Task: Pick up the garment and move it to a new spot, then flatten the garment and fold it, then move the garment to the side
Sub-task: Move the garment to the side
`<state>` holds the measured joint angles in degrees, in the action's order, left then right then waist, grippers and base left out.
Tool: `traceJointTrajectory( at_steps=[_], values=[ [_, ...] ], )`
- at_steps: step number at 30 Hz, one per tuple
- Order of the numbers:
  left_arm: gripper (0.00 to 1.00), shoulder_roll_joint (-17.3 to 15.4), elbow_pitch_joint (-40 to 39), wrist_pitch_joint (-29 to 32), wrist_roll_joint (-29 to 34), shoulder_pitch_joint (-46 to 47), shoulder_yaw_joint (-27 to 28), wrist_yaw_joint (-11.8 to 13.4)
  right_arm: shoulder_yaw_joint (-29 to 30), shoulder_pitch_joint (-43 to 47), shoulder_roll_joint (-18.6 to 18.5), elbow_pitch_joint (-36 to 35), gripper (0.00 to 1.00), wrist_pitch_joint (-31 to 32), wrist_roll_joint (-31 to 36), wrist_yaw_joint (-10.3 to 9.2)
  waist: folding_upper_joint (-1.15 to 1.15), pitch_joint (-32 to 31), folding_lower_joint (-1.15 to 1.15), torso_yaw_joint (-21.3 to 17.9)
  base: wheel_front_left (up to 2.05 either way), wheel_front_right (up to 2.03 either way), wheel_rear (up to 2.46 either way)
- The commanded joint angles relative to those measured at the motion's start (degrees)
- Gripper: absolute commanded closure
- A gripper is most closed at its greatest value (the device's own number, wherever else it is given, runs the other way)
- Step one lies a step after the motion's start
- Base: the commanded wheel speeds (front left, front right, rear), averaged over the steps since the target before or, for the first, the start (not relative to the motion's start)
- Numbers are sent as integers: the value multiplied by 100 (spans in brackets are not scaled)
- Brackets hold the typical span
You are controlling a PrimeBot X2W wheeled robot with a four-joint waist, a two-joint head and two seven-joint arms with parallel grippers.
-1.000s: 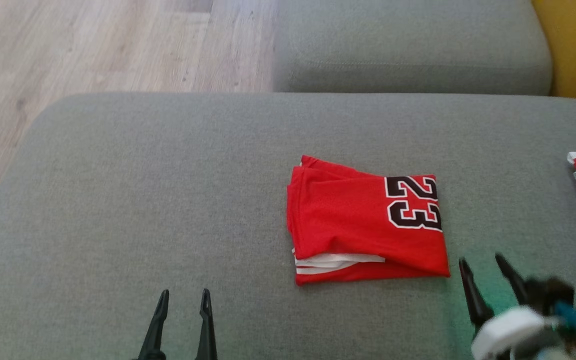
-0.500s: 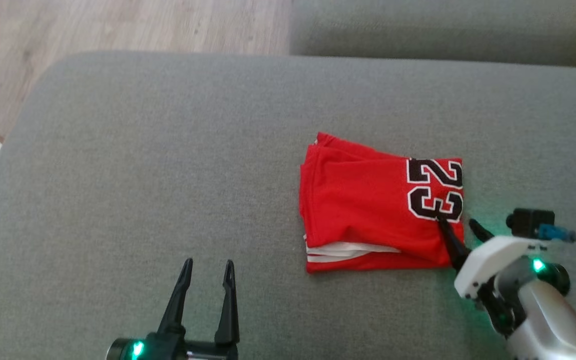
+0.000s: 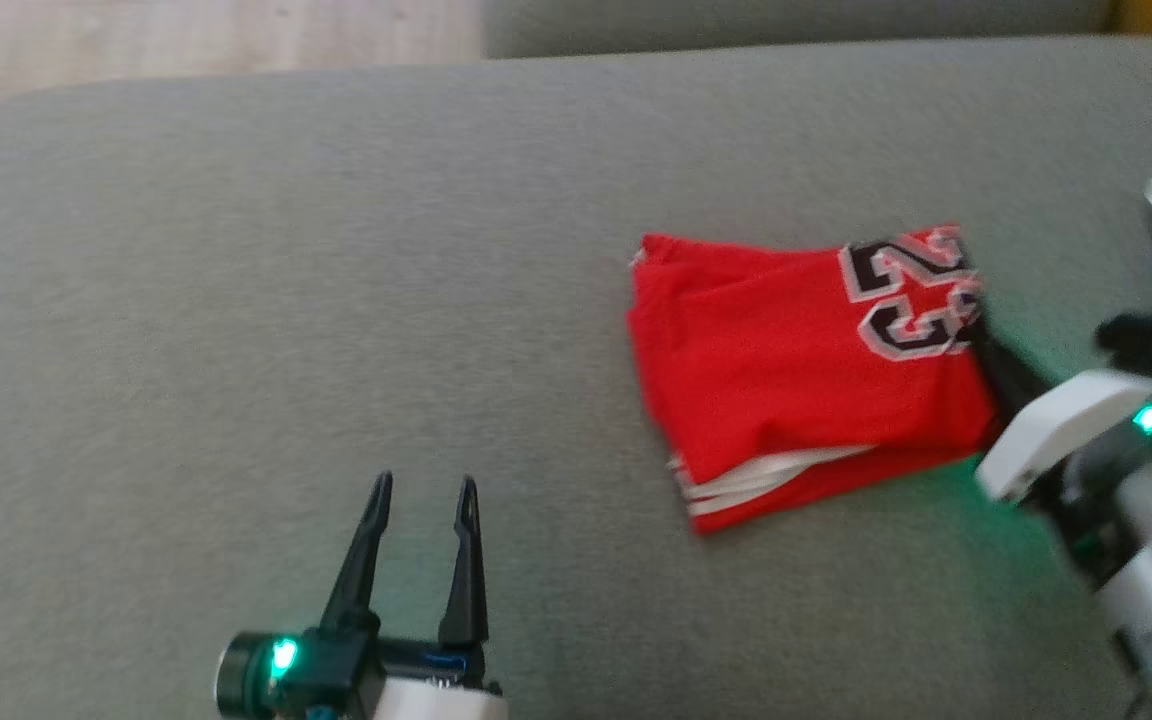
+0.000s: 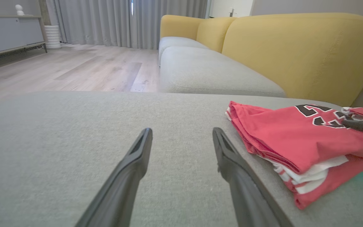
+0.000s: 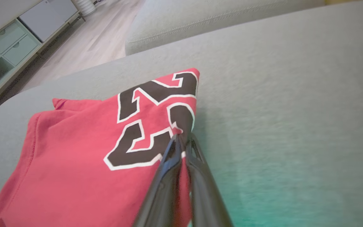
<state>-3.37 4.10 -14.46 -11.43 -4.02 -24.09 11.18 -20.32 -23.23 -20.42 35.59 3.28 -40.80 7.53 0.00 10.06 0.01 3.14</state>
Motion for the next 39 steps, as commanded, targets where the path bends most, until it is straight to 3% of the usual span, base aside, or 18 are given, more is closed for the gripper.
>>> traceJointTrajectory(
  at_steps=[1,8,16,24,35,36,37,38,39],
  values=[
    [0,49,-230,-54,57,256,148,23,-89,-278,-302,-243,100,-81,-32,-4,0,243,-1,-310,0,0,0],
    [0,49,-407,-54,105,624,250,-17,-288,-876,-1360,-632,100,-64,-21,-4,0,782,-1,-926,0,0,0],
    [0,49,-437,-54,225,1005,402,-102,-342,-1371,-2042,-907,100,25,-14,-4,0,1101,-1,-1333,0,0,0],
    [0,49,-457,-54,327,1164,431,-102,-144,-1642,-2608,-842,100,94,6,-4,0,1292,-1,-1471,0,0,0],
    [0,49,-396,-54,327,1286,370,-122,306,-1760,-3174,-430,100,22,163,-4,0,1447,-1,-1379,0,0,0],
    [0,49,-392,-54,331,1290,374,-123,351,-1766,-3192,-394,94,-6,182,-4,0,1449,-1,-1365,0,0,0],
    [0,49,-388,-54,332,1293,376,-127,413,-1768,-3210,-334,77,-53,222,-4,0,1446,-1,-1345,0,0,0],
    [0,49,-380,-54,328,1298,373,-132,476,-1759,-3225,-242,51,-87,290,-4,0,1435,-1,-1318,0,0,0],
    [0,49,-374,-54,320,1301,371,-134,529,-1745,-3228,-150,0,-134,396,-4,0,1418,-1,-1288,0,0,0]
  ],
)
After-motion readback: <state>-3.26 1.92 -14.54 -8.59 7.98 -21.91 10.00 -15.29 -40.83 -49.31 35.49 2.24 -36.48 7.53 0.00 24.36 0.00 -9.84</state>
